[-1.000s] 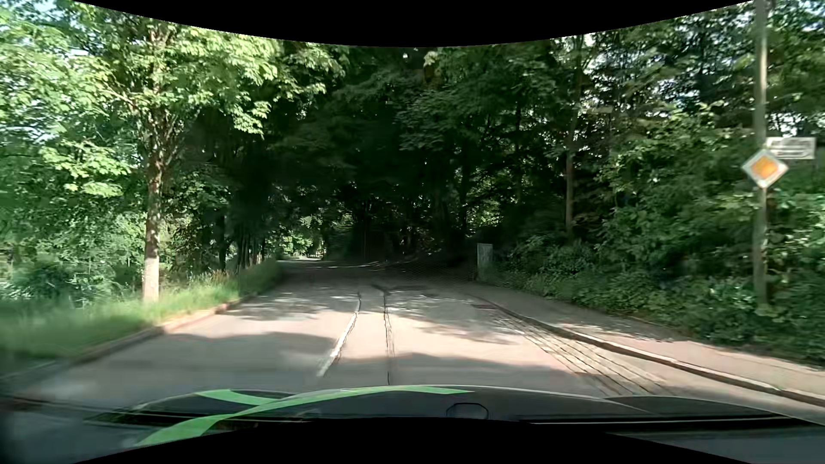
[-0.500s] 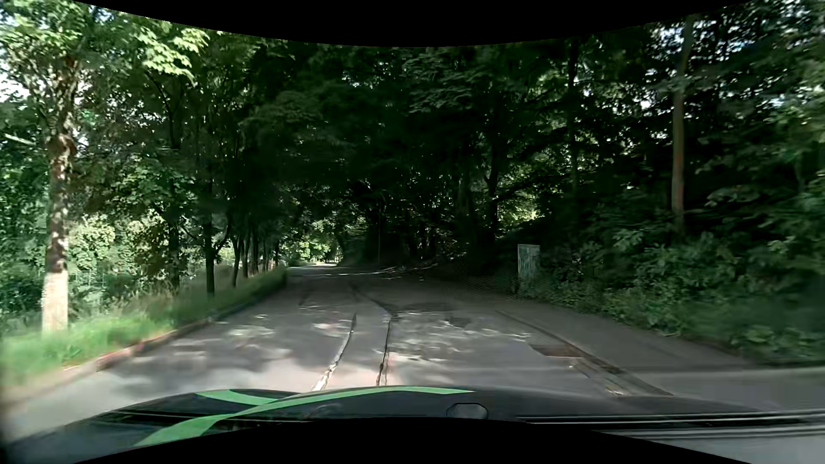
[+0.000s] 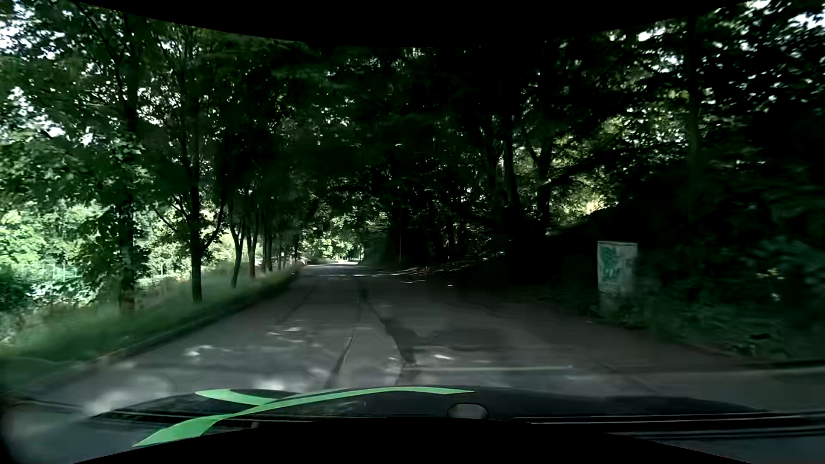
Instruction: Follow the waypoints while adhering to traffic rules and regulations
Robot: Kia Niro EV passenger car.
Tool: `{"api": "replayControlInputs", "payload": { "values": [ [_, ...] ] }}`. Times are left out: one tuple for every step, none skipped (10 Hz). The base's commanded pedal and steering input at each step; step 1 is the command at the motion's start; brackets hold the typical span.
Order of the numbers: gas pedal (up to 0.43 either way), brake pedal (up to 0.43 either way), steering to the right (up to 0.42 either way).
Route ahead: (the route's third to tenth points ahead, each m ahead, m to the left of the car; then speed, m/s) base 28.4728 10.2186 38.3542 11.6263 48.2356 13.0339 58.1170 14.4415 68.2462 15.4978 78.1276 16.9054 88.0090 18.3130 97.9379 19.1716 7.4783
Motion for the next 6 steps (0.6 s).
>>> {"api": "replayControlInputs", "payload": {
  "values": [
    [0.067, 0.000, -0.085],
    [0.067, 0.000, -0.080],
    [0.067, 0.000, -0.074],
    [0.067, 0.000, -0.066],
    [0.067, 0.000, -0.061],
    [0.079, 0.000, -0.060]
  ]
}}
